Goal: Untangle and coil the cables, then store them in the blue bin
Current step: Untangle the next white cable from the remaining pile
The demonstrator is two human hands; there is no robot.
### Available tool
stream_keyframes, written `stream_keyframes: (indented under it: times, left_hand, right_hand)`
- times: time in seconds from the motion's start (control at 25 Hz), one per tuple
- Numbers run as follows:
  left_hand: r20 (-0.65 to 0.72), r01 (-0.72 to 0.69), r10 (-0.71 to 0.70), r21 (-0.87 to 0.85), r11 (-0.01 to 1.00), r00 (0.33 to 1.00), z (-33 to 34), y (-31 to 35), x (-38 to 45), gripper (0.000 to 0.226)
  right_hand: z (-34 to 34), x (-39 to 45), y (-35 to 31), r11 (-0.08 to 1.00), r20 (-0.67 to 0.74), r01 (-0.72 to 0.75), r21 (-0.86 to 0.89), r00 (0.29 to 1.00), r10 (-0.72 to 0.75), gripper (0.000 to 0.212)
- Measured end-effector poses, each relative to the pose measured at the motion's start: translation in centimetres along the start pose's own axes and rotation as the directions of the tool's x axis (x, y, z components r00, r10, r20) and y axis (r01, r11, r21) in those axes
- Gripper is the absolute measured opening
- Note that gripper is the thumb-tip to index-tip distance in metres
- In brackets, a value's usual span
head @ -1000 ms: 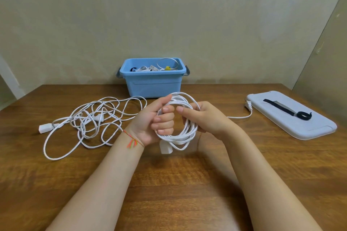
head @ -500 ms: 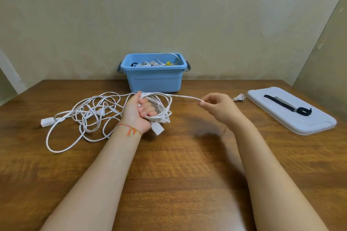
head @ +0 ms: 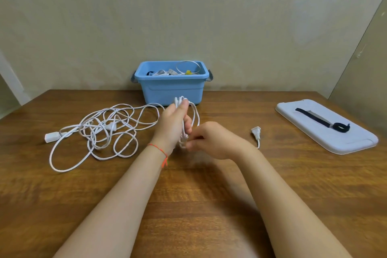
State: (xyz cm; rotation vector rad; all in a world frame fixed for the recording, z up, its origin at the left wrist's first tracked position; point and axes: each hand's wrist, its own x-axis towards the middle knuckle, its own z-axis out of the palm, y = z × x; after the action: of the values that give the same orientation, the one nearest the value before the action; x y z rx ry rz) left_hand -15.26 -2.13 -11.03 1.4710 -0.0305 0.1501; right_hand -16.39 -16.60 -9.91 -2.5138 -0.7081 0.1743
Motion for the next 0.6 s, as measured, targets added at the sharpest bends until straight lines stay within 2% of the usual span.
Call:
stream_keyframes:
  times: [0.16, 0.32, 0.48, 0.6]
  left_hand:
    - [0.014, -0.048, 0.046, 0.23, 0.972, 0.999, -0.2, 0.5, -0.3, 0.032]
    - [-0.013, -0.061, 0.071, 0.369, 0.927, 0.997, 0.1, 1.2, -1.0, 0.037]
    - [0.096, -0.058, 0.022, 0.385, 0.921, 0.995, 0.3, 1.0, -1.1, 0.039]
    - [0.245, 0.064, -0.12, 0.221, 0.973, 0.962, 0.3, 0.8, -1.0, 0.041]
  right_hand:
    - [-1.6, -1.0, -0.1, 0.965, -0.018, -0.009, 0.264, 1.0, 0.014, 0.003]
    - [-2.8, -1.9, 0.2, 0.835, -0.051, 0.042, 0.548, 0.999, -0.017, 0.02]
    - [-3.2, -2.0, 0.3, 0.739, -0.148, 0.136, 0.66, 0.988, -0.049, 0.016]
    - [-3.7, -1.9, 1.0, 0.584, -0.296, 0.232, 0.778, 0.955, 0.015, 0.015]
